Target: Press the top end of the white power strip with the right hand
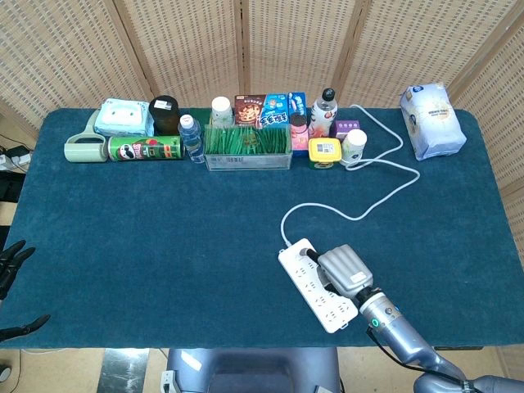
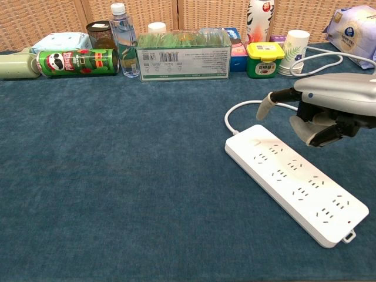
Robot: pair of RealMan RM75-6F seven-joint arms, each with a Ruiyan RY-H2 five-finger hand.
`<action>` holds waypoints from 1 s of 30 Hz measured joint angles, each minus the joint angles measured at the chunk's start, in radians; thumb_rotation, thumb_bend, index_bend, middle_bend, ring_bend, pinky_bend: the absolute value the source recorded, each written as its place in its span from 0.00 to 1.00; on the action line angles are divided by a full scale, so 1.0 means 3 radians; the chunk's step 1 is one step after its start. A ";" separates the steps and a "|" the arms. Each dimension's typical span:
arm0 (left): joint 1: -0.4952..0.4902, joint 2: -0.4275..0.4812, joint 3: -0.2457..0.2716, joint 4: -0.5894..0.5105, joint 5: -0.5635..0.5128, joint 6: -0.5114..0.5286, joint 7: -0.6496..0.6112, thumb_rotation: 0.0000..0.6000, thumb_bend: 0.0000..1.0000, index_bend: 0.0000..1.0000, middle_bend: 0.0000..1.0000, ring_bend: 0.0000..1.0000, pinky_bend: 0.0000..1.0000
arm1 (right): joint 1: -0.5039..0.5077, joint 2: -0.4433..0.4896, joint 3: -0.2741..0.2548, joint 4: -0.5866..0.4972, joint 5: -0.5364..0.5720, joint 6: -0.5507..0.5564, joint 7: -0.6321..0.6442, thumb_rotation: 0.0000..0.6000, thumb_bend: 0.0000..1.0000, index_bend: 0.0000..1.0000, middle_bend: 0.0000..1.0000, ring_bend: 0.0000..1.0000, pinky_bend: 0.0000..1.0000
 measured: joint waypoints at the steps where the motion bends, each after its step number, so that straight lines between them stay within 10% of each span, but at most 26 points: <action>1: -0.0005 0.0000 -0.0001 -0.0002 -0.0007 -0.0011 0.0003 1.00 0.11 0.00 0.00 0.00 0.02 | 0.0017 -0.0026 0.0001 0.0005 0.0029 -0.0006 -0.0040 1.00 0.85 0.24 0.91 1.00 1.00; 30: -0.0031 0.0016 0.0001 -0.0014 -0.0017 -0.0068 -0.0009 1.00 0.11 0.00 0.00 0.00 0.02 | 0.0444 -0.0406 -0.0238 0.0147 0.0818 0.0257 -0.0901 1.00 0.85 0.27 0.91 1.00 1.00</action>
